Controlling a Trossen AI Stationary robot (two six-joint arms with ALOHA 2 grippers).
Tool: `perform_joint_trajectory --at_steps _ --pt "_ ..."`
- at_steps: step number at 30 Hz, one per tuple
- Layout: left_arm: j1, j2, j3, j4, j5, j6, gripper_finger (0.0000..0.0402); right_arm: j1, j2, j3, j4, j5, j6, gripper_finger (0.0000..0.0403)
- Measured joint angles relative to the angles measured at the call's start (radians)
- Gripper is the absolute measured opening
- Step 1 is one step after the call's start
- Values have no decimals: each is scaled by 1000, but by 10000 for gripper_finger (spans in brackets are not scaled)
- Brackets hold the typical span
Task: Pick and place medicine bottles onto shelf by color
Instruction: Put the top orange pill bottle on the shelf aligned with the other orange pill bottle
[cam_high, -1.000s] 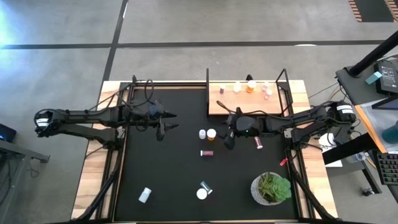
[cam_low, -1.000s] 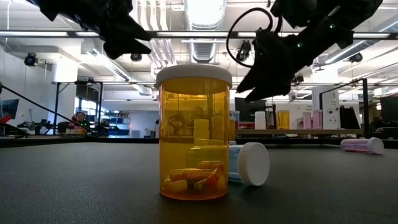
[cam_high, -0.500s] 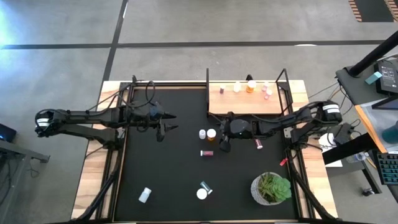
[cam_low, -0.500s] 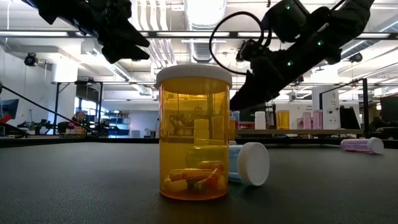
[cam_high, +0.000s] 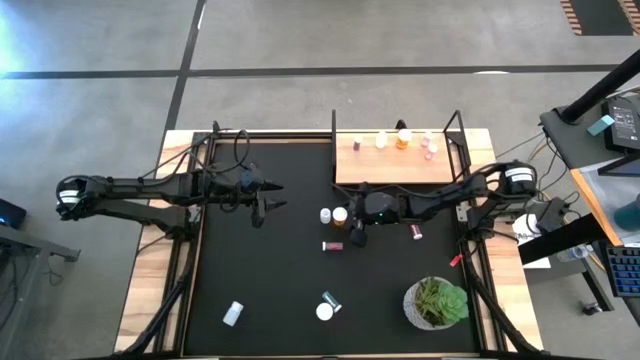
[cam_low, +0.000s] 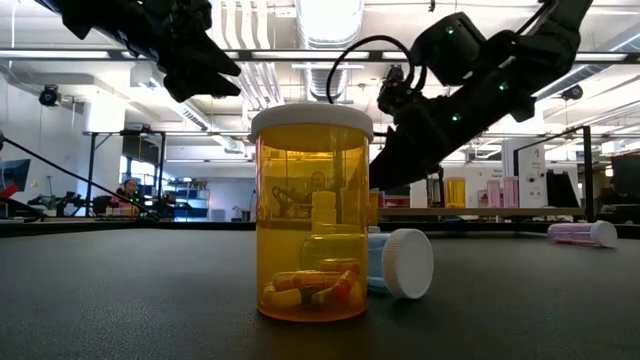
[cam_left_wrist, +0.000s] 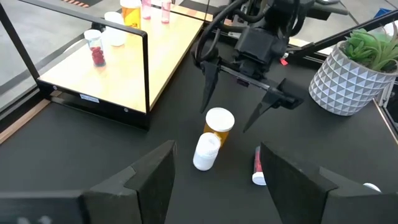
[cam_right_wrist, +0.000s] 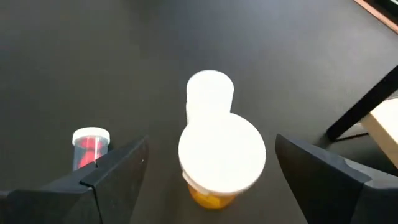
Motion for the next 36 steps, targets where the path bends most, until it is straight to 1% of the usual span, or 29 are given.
perform_joint_trajectory --at_steps 6,11,14,22,26,32,36 --pt "0 0 0 0 0 -22 215 -11 43 33 -16 -35 0 337" --pt "0 0 0 -1 0 -52 215 -14 50 54 -48 -34 -1 318" --pt "0 0 0 -1 0 -52 215 -19 49 54 -65 -33 0 296" --pt "0 0 0 -1 0 -52 215 -25 61 54 -64 -31 16 219" --pt "0 0 0 -1 0 -52 215 -26 55 54 -66 -31 15 198" --pt "1 0 0 -1 0 -51 215 -30 0 54 -122 -15 42 196" --pt "1 0 0 -1 0 -51 215 -41 -121 54 -211 -15 80 196"
